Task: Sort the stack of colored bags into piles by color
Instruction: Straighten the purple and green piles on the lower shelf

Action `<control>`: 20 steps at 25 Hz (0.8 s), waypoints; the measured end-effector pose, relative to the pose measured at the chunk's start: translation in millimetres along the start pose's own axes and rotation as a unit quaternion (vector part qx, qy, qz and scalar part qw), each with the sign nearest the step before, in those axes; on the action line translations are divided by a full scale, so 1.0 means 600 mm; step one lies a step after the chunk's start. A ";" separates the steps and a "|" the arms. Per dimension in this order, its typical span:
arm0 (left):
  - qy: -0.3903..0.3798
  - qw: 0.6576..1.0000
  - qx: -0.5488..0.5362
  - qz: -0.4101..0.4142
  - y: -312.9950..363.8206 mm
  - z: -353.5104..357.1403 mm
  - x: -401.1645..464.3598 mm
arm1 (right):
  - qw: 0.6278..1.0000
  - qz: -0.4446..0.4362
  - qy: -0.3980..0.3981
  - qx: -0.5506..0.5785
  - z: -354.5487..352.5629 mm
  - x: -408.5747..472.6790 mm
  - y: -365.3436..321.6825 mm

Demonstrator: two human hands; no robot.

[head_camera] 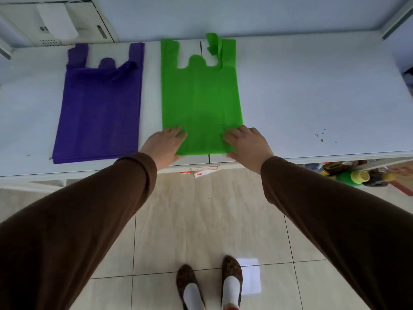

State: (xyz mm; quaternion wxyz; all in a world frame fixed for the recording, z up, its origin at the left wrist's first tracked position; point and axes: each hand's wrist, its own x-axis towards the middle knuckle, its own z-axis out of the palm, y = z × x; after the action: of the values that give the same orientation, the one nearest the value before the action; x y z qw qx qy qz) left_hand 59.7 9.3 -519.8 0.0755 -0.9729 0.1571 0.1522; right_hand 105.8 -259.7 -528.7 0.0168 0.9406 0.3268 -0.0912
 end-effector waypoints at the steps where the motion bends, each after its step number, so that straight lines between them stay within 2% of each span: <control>1: -0.001 1.000 0.001 -0.002 0.001 0.005 0.003 | 1.000 -0.008 0.003 -0.005 0.005 0.005 0.004; 8: 0.027 0.999 -0.029 -0.004 0.000 0.018 0.010 | 0.997 -0.044 0.056 -0.002 0.031 0.010 0.022; 12: 0.034 0.997 -0.069 0.017 -0.012 0.003 0.019 | 0.993 -0.042 0.075 0.080 0.024 0.026 0.032; 14: 0.062 0.993 -0.101 0.003 -0.031 -0.008 0.038 | 0.985 0.004 0.116 0.128 0.012 0.053 0.042; 17: 0.106 0.980 -0.132 -0.102 -0.089 -0.017 0.093 | 0.961 0.135 0.159 0.180 -0.005 0.118 0.075; 20: 0.098 0.931 -0.249 -0.247 -0.139 -0.022 0.156 | 0.927 0.244 0.111 0.261 -0.016 0.188 0.099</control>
State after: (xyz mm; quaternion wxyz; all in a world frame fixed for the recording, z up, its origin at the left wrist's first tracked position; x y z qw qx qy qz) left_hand 175.3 58.4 -529.0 -0.1492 -0.9786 -0.1245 0.0671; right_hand 230.6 -236.4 -541.3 -0.2437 0.9665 0.0515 -0.0612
